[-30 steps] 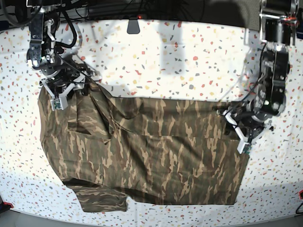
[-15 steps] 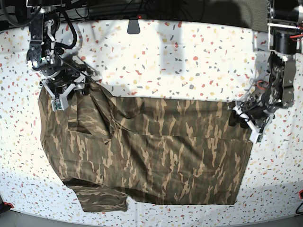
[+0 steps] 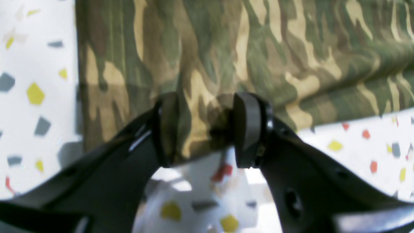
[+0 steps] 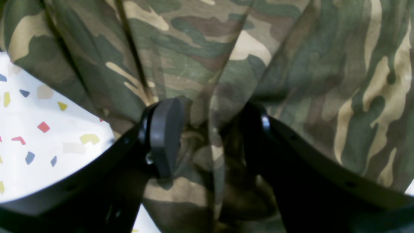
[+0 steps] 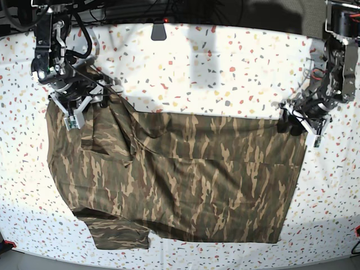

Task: Fold the T-shirt properly
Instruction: 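Hold with the right gripper and lower the left gripper's edge onto the shirt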

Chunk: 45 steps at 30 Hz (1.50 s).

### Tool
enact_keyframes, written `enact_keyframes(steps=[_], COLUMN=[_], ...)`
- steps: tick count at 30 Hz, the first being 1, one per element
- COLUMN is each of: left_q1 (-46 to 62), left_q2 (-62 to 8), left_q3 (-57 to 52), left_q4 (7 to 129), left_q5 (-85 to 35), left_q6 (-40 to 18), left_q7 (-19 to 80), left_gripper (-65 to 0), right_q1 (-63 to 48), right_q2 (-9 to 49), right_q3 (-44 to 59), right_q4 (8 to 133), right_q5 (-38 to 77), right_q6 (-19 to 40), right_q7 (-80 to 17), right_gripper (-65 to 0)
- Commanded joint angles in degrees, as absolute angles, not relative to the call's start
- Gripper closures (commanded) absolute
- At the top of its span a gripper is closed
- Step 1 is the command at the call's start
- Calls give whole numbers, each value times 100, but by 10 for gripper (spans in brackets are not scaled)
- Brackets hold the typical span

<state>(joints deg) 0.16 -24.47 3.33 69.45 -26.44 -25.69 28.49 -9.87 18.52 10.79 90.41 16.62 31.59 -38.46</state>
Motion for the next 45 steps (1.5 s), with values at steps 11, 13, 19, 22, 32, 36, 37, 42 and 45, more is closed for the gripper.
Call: enact_keyframes(steps=[11,13,19,22,32,36,37,42,45], left_q1=[-117,-388,-1157,-1308,-1347,-1350,-1350,-1350,-1350], left_q2=[-2370,-2370,-2366,-2349,-1686,-1542,-1538,-1540,-1542], left_q3=[454,454,456,456,464,464,464,464,464], left_q4=[7732,8176,8781,8659,6582,6003,5975,5977,5977], left_q5=[-2154,-2156,-2147,-2158,-1612,-1396,-1393,-1393,-1393], left_q6=[-2097,-2049,-1905,-1905,-2314,-2364,-2364,-2364,-2364], left_q7=[4045,4370,4838,4619,4239,4233,4228,4324,4434], left_gripper=[-265,-265,-264,-264,-264,-264,-264,-264,-264], right_q1=[-954,-954,-954,-952,-937,-937,-934,-939,-939], right_q2=[1900,1900,1872,1857,1776,1778,1778,1778,1778], right_q3=[1087,1087,1087,1087,1087,1087,1087,1087,1087], right_q4=[9135,9135,9135,9135,9135,9135,9135,9135,9135], right_q5=[1678,1675,1704,1868,1973,1973,1973,1973,1973], right_q6=[3192,3190,3188,3190,3199,3199,3199,3201,3201], right_q7=[-3673,-3673,-3673,-3623,-3623,-3625,-3625,-3629,-3629], right_gripper=[-294,-294,-294,-294,-294,-294,-294,-294,-294])
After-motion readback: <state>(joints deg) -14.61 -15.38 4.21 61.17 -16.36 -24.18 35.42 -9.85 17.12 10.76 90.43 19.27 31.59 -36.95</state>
